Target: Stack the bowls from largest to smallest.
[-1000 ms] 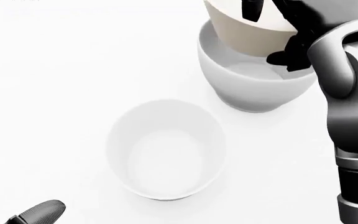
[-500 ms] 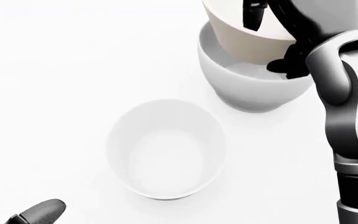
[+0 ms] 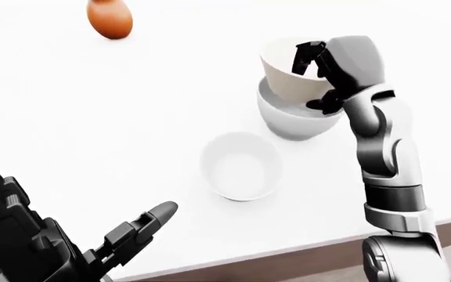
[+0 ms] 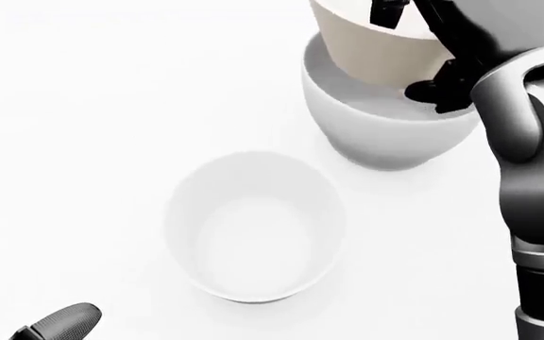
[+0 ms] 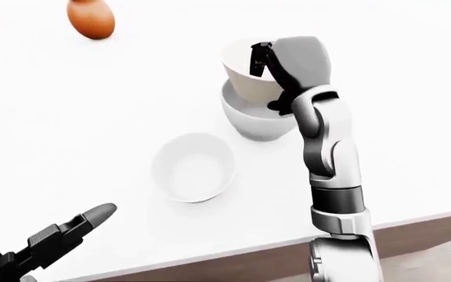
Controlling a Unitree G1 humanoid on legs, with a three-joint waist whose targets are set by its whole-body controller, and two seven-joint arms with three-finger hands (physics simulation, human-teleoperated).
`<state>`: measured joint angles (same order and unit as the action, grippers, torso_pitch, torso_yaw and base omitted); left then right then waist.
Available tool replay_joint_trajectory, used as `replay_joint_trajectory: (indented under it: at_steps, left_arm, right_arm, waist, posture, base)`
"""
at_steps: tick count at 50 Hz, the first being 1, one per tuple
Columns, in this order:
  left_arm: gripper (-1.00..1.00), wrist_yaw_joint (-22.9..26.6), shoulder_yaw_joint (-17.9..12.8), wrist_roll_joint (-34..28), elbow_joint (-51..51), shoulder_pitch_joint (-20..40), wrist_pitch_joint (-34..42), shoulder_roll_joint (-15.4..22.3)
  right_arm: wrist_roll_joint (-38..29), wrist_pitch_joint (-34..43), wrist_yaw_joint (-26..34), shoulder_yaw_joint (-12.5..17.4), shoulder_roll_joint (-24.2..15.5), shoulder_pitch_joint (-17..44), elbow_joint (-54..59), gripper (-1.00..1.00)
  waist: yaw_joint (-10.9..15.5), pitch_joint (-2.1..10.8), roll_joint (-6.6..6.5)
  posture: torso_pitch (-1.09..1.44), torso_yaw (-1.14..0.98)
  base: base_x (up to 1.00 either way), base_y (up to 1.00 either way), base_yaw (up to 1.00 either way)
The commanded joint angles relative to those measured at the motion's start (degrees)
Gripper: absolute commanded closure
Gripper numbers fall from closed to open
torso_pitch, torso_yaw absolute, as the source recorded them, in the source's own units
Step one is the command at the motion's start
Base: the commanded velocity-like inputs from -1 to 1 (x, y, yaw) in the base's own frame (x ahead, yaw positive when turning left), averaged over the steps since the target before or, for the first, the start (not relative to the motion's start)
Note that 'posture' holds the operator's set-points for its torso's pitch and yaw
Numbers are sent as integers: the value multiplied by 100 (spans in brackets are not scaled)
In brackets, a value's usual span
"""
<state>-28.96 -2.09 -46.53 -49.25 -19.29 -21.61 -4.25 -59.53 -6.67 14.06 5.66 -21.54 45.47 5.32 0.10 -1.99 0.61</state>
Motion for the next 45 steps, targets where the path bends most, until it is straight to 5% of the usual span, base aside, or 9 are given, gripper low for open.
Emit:
replay_joint_trajectory:
  at_steps: [1, 2, 4, 6, 18, 29, 38, 41, 45]
  left_arm:
    - [-100, -22, 7, 9, -190, 30, -65, 4]
    - [-100, -22, 6, 13, -188, 28, -66, 4]
    - [-100, -26, 2, 19, -186, 21, -75, 5]
    - [-100, -26, 1, 20, -174, 25, -76, 4]
    - [-100, -32, 11, 9, -159, 38, -65, 2]
    - [-100, -35, 40, -25, -178, 37, -46, 12]
    - [-100, -40, 38, -25, -167, 38, -48, 19]
    - [-100, -37, 32, -16, -165, 39, -51, 20]
    - [-100, -29, 30, -11, -172, 45, -41, 16]
  right_arm:
    - [34, 36, -55, 116, -92, 236, -254, 72]
    - [41, 52, -39, 119, -93, 239, -284, 69]
    - [42, 68, -20, 123, -95, 210, -370, 3]
    - [64, 94, 18, 148, -113, 208, -448, -100]
    - [227, 334, 395, 299, -234, 86, -1323, -100]
    - [531, 904, 1224, 471, -603, 633, -2376, -100]
    - [609, 1210, 1617, 427, -543, 718, -3156, -100]
    - [880, 1713, 2116, 379, -342, 866, -3513, -100]
    - [1391, 2953, 3522, 158, -81, 1014, -4449, -100]
  waist:
    - [0, 115, 14]
    - [0, 115, 14]
    - [0, 113, 13]
    - [1, 109, 14]
    - [-1, 102, 18]
    - [-10, 63, 10]
    - [-25, 44, -1]
    - [-33, 45, -10]
    - [-43, 40, -28]
  posture:
    - [0, 0]
    - [0, 0]
    - [0, 0]
    - [0, 0]
    - [0, 0]
    - [0, 0]
    - [0, 0]
    - [0, 0]
    - [0, 0]
  base:
    - [0, 0, 0]
    - [0, 0, 0]
    - [0, 0, 0]
    - [0, 0, 0]
    - [0, 0, 0]
    - [0, 0, 0]
    - [0, 0, 0]
    - [0, 0, 0]
    - [0, 0, 0]
